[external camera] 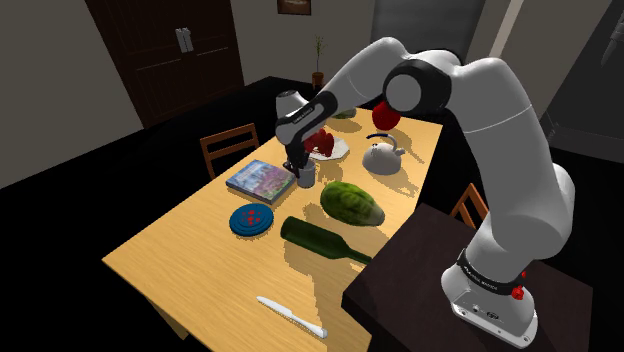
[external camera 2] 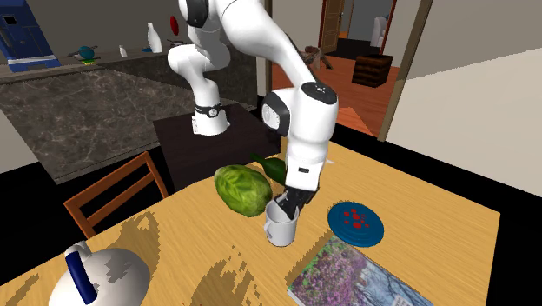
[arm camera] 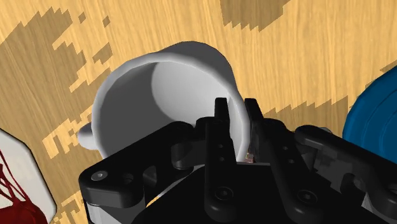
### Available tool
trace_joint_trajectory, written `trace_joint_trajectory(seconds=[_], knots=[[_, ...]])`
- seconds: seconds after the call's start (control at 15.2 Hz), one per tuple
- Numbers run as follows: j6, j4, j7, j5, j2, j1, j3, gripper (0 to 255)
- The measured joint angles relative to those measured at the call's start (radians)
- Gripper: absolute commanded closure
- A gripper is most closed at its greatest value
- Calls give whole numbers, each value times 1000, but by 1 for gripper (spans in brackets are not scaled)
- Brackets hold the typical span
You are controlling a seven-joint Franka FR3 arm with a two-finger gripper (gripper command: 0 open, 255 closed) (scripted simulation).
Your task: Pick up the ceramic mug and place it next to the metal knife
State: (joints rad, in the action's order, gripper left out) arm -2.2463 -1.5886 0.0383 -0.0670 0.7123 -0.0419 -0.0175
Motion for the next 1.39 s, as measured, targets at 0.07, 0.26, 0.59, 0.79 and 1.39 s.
trace_joint_trajectory(seconds=[0.07, 0.26, 0.59, 0.79, 1.39], knots=[[7, -3, -1, 0, -10, 0, 0, 255], [35, 6, -4, 1, -30, 1, 0, 255], [79, 4, -7, 2, -75, 1, 1, 255], [108, 13, -9, 3, -95, 1, 1, 255], [161, -30, -1, 2, -190, -8, 4, 255]])
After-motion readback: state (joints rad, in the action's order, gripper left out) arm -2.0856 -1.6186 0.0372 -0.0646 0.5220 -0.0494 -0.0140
